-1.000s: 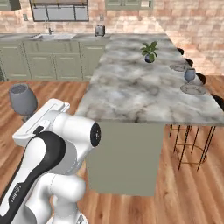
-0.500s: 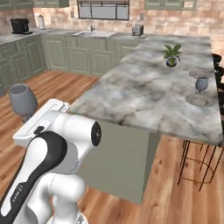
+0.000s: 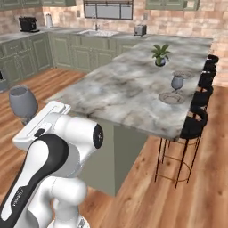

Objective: Retrieve the wine glasses from the counter and place one next to each plate.

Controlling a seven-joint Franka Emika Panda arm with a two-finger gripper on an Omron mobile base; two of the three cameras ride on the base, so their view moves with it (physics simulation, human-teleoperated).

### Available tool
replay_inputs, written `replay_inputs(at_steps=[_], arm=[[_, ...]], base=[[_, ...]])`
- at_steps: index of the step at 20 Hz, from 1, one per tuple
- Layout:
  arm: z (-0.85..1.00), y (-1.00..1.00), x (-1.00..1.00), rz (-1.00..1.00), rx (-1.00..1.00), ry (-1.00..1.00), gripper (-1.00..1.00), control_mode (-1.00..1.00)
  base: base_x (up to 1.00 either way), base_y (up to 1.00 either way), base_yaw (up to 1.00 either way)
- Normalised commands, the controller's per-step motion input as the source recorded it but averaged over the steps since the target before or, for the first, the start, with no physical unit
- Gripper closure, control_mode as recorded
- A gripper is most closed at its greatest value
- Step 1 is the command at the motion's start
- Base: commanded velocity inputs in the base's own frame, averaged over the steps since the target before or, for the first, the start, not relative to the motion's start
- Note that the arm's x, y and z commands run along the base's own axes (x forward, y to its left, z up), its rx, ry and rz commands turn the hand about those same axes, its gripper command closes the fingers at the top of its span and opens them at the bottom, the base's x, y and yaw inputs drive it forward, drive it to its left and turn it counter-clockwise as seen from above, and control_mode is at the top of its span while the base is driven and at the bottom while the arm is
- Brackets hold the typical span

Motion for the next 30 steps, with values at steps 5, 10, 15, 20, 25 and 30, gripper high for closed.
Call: replay_inputs(at_steps=[5, 10, 15, 20, 25, 30], arm=[[0.0, 0.0, 0.0, 0.0, 0.0, 0.0, 1.0, 1.0], [0.0, 0.0, 0.0, 0.0, 0.0, 0.0, 1.0, 1.0], [0.0, 0.0, 0.0, 0.0, 0.0, 0.0, 1.0, 1.0], [0.0, 0.0, 0.0, 0.0, 0.0, 0.0, 1.0, 1.0], [0.0, 0.0, 0.0, 0.0, 0.0, 0.0, 1.0, 1.0], [0.0, 0.0, 0.0, 0.0, 0.0, 0.0, 1.0, 1.0]], base=[[-0.41, -1.0, 0.37], [-0.5, -1.0, 0.58], [-0.56, -0.84, 0.75], [-0.58, -0.79, 0.77], [-0.68, -0.99, 0.6], [-0.8, -1.0, 0.46]])
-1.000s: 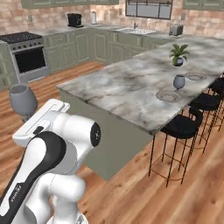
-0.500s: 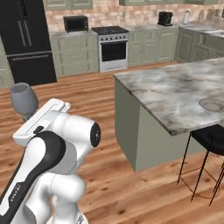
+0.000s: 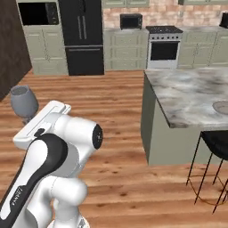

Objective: Retrieve the wine glasses from the counter and place one next to each plate.

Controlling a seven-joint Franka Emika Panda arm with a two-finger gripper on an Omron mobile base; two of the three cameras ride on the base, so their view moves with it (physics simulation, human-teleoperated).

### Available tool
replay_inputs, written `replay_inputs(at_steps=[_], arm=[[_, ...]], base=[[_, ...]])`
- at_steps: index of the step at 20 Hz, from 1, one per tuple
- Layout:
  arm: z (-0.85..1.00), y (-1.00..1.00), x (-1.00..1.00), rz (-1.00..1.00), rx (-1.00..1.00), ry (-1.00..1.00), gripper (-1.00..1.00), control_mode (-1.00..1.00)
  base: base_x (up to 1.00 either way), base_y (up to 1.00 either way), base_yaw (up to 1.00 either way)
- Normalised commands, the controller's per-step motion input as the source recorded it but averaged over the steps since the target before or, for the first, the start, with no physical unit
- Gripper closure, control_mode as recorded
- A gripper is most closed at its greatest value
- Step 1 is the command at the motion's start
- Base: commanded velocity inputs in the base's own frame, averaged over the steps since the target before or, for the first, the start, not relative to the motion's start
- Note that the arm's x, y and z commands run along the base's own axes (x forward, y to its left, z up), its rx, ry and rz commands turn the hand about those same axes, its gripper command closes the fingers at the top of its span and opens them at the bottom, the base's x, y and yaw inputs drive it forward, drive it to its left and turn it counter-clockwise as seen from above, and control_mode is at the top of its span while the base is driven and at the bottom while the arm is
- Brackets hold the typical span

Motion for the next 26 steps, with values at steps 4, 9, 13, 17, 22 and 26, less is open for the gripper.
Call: replay_inputs(at_steps=[4, 9, 13, 17, 22, 26], arm=[[0.0, 0.0, 0.0, 0.0, 0.0, 0.0, 1.0, 1.0], [0.0, 0.0, 0.0, 0.0, 0.0, 0.0, 1.0, 1.0], [0.0, 0.0, 0.0, 0.0, 0.0, 0.0, 1.0, 1.0], [0.0, 0.0, 0.0, 0.0, 0.0, 0.0, 1.0, 1.0], [0.0, 0.0, 0.0, 0.0, 0.0, 0.0, 1.0, 1.0], [0.0, 0.0, 0.0, 0.0, 0.0, 0.0, 1.0, 1.0]], base=[[-0.75, -1.0, 0.34], [-0.69, -1.0, 0.3], [-0.66, -1.0, 0.28], [-0.34, -1.0, 0.2], [-0.12, -1.0, 0.18], [0.0, -1.0, 0.13]])
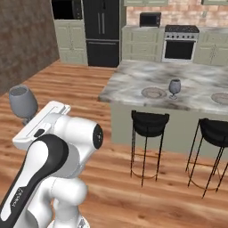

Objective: Retrieve the wine glasses from the counter and place one next to each plate.

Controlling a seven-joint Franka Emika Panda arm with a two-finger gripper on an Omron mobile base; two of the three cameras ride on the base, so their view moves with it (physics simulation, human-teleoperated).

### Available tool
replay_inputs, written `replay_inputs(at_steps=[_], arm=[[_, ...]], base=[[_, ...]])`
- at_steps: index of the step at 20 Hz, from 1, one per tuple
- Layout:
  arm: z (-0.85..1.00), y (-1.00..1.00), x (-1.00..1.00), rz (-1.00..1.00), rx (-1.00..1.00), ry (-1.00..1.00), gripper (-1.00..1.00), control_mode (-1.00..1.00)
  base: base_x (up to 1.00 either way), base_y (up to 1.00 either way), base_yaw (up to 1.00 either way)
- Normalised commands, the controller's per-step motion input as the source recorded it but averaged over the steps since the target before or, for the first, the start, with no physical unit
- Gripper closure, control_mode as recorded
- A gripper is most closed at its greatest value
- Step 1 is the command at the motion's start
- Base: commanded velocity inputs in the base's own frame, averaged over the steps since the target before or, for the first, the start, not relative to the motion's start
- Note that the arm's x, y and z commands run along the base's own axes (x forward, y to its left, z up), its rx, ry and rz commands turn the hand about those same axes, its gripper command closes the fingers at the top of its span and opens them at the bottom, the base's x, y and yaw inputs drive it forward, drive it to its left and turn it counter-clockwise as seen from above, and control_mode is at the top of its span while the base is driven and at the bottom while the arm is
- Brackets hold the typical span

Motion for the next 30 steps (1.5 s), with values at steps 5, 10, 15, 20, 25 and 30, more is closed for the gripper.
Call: replay_inputs(at_steps=[5, 10, 15, 20, 25, 30], arm=[[0.0, 0.0, 0.0, 0.0, 0.0, 0.0, 1.0, 1.0], [0.0, 0.0, 0.0, 0.0, 0.0, 0.0, 1.0, 1.0], [0.0, 0.0, 0.0, 0.0, 0.0, 0.0, 1.0, 1.0], [0.0, 0.0, 0.0, 0.0, 0.0, 0.0, 1.0, 1.0], [0.0, 0.0, 0.0, 0.0, 0.0, 0.0, 1.0, 1.0], [0.0, 0.0, 0.0, 0.0, 0.0, 0.0, 1.0, 1.0]], base=[[0.02, -1.0, 0.05], [0.02, -1.0, 0.01], [0.18, -1.0, -0.05], [0.23, -1.0, -0.08], [0.44, -0.85, -0.04], [0.78, -0.29, -0.01]])
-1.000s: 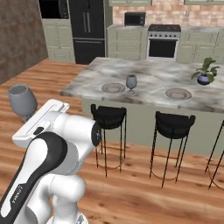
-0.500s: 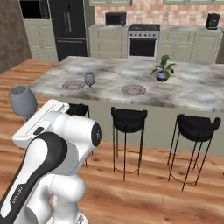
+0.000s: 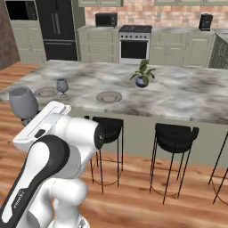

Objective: Retrieve the wine glasses from the counter and place one next to each plate.

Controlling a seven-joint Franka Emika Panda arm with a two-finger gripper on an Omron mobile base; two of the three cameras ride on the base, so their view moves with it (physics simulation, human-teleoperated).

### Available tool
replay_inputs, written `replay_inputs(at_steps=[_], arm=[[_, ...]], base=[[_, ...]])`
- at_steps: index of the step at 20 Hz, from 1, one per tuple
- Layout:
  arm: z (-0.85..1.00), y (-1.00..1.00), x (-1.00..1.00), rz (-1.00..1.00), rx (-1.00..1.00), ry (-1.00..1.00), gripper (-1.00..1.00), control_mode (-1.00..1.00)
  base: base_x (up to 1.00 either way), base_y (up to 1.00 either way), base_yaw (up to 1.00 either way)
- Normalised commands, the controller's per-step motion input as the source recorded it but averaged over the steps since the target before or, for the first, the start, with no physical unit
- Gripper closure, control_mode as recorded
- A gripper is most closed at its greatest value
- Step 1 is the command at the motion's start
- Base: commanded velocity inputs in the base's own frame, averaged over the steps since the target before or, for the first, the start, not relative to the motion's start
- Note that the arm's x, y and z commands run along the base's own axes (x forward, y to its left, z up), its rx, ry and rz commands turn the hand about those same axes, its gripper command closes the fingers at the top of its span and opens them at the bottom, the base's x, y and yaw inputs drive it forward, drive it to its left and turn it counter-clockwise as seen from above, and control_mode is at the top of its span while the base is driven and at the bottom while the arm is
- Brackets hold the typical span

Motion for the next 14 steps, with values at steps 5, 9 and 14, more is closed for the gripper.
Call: replay_inputs(at_steps=[5, 9, 14], arm=[[0.0, 0.0, 0.0, 0.0, 0.0, 0.0, 1.0, 1.0], [0.0, 0.0, 0.0, 0.0, 0.0, 0.0, 1.0, 1.0], [0.0, 0.0, 0.0, 0.0, 0.0, 0.0, 1.0, 1.0]], base=[[0.75, -0.02, 0.01], [0.64, -0.04, 0.14], [0.73, -0.49, 0.2]])
